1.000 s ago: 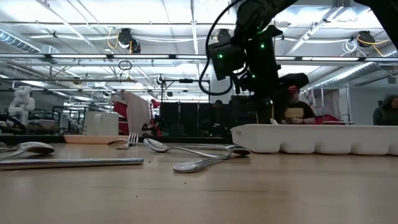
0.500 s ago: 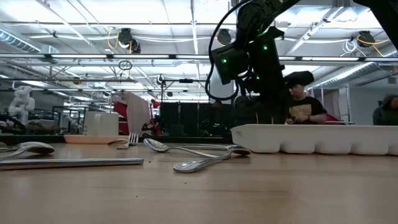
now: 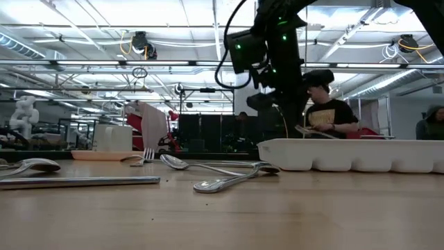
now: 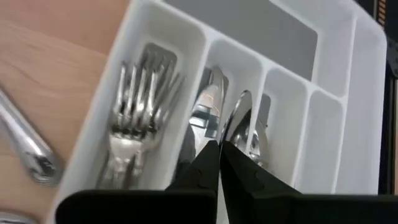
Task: Sort silverware
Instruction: Adjust the silver spoons in the white silverware tray
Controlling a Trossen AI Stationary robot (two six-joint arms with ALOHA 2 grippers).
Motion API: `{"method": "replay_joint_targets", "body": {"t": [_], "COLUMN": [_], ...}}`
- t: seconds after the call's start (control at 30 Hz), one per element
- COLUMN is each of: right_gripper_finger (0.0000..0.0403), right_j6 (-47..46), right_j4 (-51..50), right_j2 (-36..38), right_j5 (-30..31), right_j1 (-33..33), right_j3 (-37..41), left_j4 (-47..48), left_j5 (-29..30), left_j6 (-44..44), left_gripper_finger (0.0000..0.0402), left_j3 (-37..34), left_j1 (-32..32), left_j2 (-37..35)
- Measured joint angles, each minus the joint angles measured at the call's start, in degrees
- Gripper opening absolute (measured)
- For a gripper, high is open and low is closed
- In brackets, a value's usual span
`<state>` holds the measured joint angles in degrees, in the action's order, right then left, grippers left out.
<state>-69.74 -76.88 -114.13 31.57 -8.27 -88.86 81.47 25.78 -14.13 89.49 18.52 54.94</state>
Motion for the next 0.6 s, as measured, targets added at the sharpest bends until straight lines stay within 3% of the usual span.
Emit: {"method": "replay_joint_targets", "body": {"t": [0.47,0.6], "right_gripper_finger": [0.0001,0.0001], "right_j6": [-8.19,-9.04], "right_j4": [-10.21,-9.03], "right_j2": [0.0,0.0], "right_j5": [-1.49,-2.36], "right_j1": [-0.06,-1.66], "right_j3": [-3.54,-3.54], "left_j4": [0.0,0.0], "left_j5": [0.03,0.15], "left_j6": [1.01,1.46], "left_gripper_finger": [0.0096,0.0096], "left_j3": [0.0,0.0], "left_j1": [-0.01,0.0], "left_j2": [0.0,0.0]}}
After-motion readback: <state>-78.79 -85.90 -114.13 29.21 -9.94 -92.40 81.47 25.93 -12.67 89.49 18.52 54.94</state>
